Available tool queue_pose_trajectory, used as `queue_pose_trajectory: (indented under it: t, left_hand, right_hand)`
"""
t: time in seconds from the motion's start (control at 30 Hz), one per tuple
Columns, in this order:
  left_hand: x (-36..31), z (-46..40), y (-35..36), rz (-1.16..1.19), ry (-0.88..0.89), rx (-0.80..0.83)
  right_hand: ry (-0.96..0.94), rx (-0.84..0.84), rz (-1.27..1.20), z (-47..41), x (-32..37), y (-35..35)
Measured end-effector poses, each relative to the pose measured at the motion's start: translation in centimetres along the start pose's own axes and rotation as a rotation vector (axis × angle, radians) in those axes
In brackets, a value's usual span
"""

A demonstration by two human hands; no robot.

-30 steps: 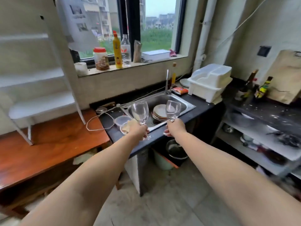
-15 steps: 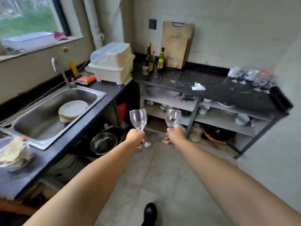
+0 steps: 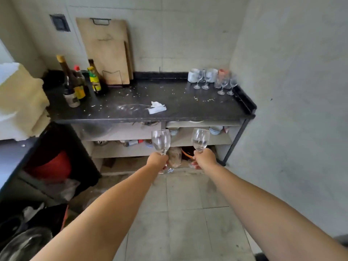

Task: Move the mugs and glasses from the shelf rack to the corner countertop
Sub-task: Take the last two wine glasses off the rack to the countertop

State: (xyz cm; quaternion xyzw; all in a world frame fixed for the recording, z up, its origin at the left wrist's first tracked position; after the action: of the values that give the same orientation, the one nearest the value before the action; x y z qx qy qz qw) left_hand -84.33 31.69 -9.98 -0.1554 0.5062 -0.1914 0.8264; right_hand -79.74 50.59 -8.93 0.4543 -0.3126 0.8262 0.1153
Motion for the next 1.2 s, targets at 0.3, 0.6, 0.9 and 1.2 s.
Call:
queue_pose_trajectory:
  t: [0.3, 0.6, 0.9, 1.2]
  left_hand:
    - [-12.0, -10.4, 11.0, -0.047, 0.041, 0.136]
    - [-22.5, -23.4, 19.4, 0.044, -0.052, 0.084]
    - [-27.7, -33.8, 23.7, 0.091, -0.074, 0.07]
    - [-34.5, -46.1, 26.8, 0.101, -0.068, 0.138]
  right_hand:
    - [0.031, -0.107, -0.043, -16.3, 3.7, -5.2]
    - [-0.001, -0.047, 0.007, -34.1, 11.1, -8.2]
    - [0.004, -0.032, 0.065, -45.7, 14.9, -6.7]
    - [0.025, -0.048, -0.036, -58.3, 20.7, -2.8]
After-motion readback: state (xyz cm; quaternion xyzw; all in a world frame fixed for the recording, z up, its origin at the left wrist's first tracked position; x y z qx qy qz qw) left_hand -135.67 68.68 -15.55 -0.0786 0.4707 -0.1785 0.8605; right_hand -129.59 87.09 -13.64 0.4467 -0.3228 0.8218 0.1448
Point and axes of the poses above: each hand's wrist, its own z-axis away from the middle knuckle, its own y-axis out of the palm, x = y × z, the point moved 7 cm from there along -z, towards the middle knuckle, and after that the axes turned 9 degrees about -x, right-handed, at the moved point
